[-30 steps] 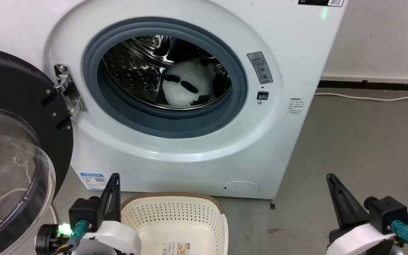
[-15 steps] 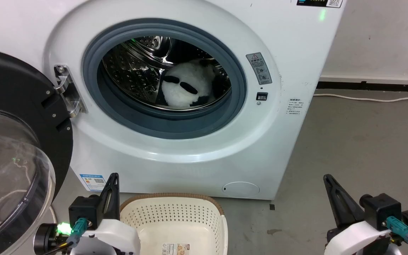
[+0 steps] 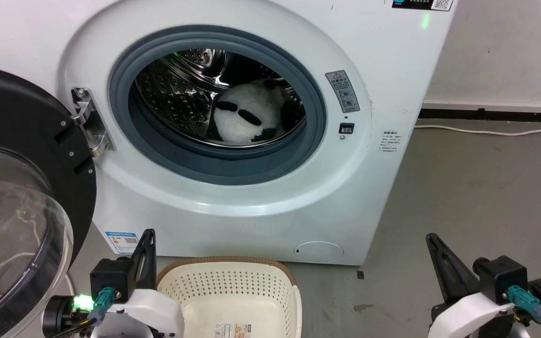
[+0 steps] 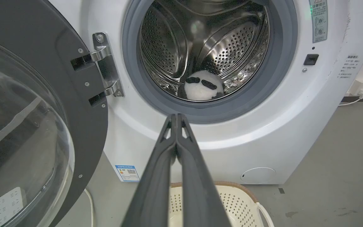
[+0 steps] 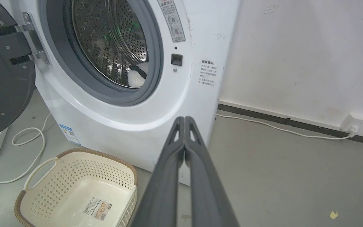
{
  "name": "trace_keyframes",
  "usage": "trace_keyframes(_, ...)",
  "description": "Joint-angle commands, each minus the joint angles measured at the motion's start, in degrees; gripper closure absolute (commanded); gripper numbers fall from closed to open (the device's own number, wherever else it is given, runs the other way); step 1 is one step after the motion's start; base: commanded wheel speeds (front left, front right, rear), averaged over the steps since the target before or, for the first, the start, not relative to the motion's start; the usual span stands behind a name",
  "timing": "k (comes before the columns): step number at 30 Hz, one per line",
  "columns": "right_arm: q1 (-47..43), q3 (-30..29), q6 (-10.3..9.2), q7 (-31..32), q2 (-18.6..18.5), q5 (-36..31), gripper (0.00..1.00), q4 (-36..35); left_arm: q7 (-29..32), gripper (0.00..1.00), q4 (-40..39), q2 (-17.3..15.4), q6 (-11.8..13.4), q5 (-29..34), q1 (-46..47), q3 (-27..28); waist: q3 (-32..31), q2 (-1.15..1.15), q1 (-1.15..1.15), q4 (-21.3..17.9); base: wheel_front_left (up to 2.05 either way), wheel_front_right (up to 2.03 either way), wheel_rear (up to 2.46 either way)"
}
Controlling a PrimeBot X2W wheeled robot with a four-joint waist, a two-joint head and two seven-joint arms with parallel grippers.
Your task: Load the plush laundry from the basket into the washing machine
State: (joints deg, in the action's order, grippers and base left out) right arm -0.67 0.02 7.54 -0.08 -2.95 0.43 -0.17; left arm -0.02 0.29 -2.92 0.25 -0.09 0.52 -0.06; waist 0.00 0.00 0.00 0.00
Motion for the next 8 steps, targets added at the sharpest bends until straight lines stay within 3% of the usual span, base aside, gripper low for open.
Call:
trace_keyframes(1,0.67,-0.02,-0.05,0.08,0.07,-0.43,1.0,0.17,0.02,1.0,-0.29,0.04,-0.25,0.09,-0.52,0.06,0.0,0.0,0.0,0.0,0.0,0.0,0.0)
trace_keyframes(8,0.67,-0.02,-0.05,0.08,0.07,-0.43,1.0,0.17,0.02,1.0,-0.29,0.04,-0.25,0.09,-0.52,0.06,0.0,0.0,0.0,0.0,0.0,0.0,0.0)
